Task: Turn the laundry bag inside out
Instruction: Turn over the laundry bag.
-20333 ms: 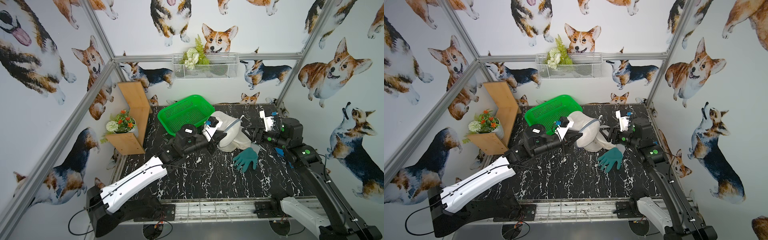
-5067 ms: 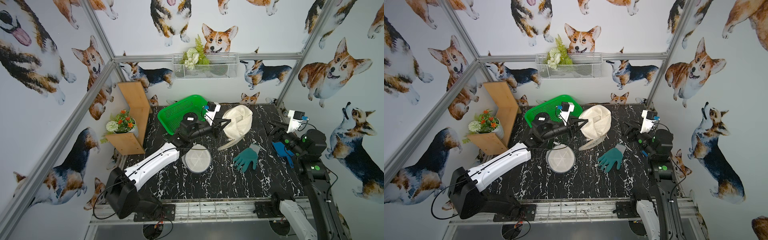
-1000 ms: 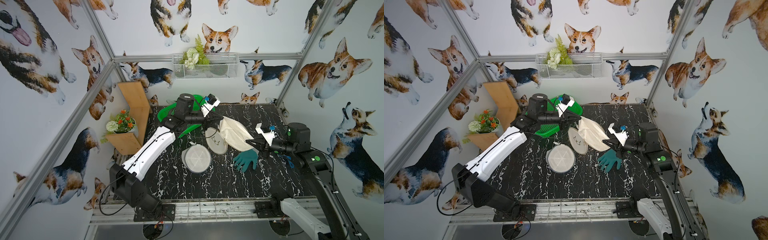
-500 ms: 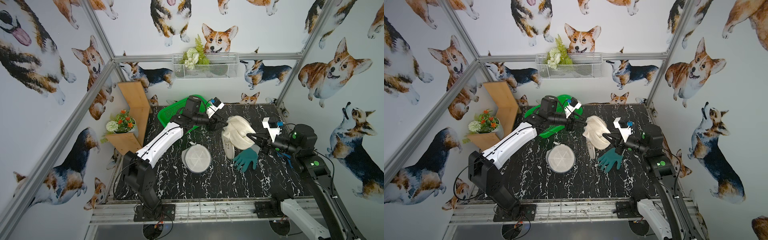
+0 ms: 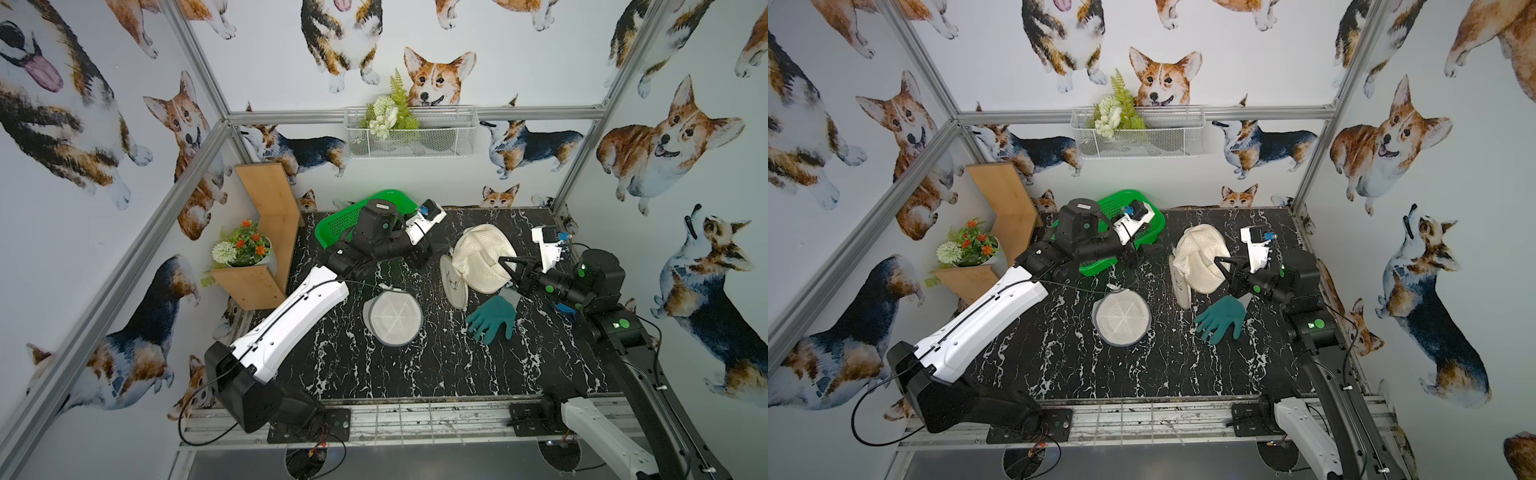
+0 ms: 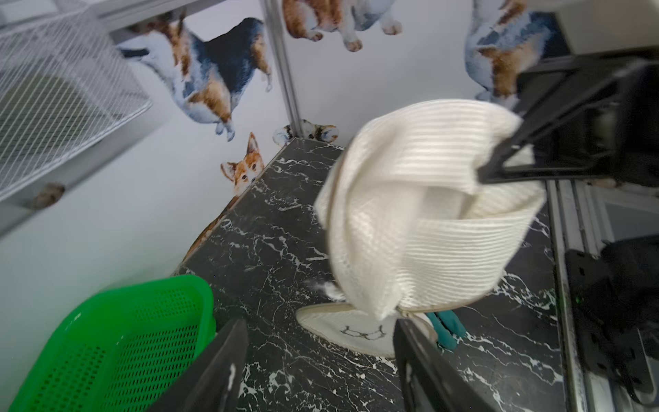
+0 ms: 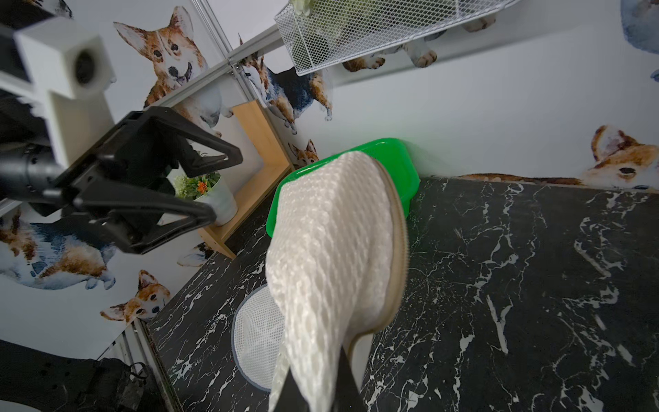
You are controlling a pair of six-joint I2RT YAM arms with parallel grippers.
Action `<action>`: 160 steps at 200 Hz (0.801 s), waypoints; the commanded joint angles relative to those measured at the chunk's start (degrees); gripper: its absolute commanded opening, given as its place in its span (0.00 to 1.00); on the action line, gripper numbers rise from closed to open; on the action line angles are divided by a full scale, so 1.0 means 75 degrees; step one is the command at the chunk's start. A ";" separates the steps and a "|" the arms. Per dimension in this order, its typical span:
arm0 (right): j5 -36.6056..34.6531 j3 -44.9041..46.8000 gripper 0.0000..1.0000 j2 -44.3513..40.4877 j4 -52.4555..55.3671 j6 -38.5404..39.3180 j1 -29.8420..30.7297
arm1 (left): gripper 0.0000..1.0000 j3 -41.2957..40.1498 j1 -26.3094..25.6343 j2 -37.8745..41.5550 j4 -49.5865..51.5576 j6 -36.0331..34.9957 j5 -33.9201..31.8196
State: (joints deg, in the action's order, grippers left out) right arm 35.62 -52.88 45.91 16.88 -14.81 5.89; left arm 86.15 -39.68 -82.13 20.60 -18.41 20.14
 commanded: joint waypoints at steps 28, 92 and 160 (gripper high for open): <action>0.0980 -0.0556 0.00 0.0346 0.0850 0.0767 0.0000 | 0.71 -0.0340 -0.1043 0.0185 -0.1420 -0.2634 -0.1812; 0.1400 -0.0649 0.00 0.0340 0.0396 0.0048 0.0001 | 0.80 0.0017 -0.1178 -0.0397 -0.1555 -0.2627 -0.1657; 0.1843 -0.0776 0.00 0.0335 0.0093 -0.0316 0.0001 | 0.85 0.0175 -0.1382 -0.0903 -0.2009 -0.2988 -0.2213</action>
State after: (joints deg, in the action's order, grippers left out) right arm 47.13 -57.84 48.53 20.53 -15.84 5.89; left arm 87.07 -49.56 -88.36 8.95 -38.70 6.31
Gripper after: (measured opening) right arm 0.085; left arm 0.839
